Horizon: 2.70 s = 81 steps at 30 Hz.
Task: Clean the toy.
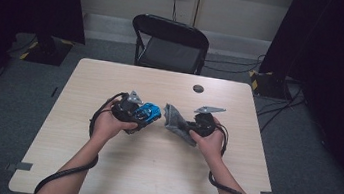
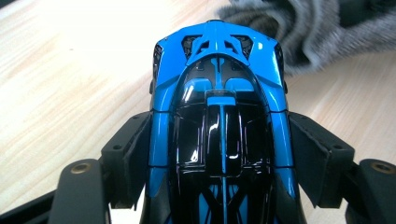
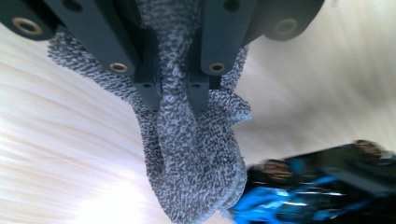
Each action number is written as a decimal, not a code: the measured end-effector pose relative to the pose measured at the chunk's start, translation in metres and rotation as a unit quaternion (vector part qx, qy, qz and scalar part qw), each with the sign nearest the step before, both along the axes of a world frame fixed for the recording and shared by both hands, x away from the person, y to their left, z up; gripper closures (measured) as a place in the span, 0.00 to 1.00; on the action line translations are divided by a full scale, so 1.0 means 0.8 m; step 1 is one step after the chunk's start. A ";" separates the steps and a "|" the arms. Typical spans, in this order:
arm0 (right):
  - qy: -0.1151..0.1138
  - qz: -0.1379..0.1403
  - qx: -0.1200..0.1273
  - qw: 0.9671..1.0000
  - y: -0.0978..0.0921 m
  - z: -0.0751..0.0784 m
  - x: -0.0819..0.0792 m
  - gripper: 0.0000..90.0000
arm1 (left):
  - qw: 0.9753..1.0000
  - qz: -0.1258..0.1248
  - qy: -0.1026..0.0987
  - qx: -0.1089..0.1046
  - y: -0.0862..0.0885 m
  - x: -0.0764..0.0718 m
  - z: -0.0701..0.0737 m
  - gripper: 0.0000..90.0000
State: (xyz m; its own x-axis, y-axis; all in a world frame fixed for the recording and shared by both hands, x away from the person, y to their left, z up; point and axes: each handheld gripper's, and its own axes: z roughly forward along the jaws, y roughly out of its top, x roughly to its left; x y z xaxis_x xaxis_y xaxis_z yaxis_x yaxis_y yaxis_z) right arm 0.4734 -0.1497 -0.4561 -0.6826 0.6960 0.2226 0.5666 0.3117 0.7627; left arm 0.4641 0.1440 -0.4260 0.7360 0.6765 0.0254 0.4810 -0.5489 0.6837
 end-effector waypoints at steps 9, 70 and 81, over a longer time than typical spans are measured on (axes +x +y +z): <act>-0.003 -0.021 0.001 1.000 -0.004 -0.001 0.005 0.90 | 1.000 -0.006 -0.009 0.000 -0.008 0.002 0.019 0.31; 0.001 0.158 0.030 0.987 0.095 -0.016 -0.035 0.90 | 1.000 0.017 0.010 -0.024 -0.045 0.043 0.018 0.31; 0.006 0.140 0.011 0.990 0.069 -0.013 -0.026 0.90 | 1.000 0.020 0.001 -0.022 -0.039 0.042 0.031 0.31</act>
State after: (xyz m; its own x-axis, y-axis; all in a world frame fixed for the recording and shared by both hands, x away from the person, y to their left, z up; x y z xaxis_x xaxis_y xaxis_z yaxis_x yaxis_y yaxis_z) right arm 0.4528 -0.0948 -0.4667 -0.8453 0.4747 0.2452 0.4694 0.4405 0.7653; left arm 0.4978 0.1127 -0.4014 0.7085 0.7056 -0.0066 0.5027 -0.4981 0.7065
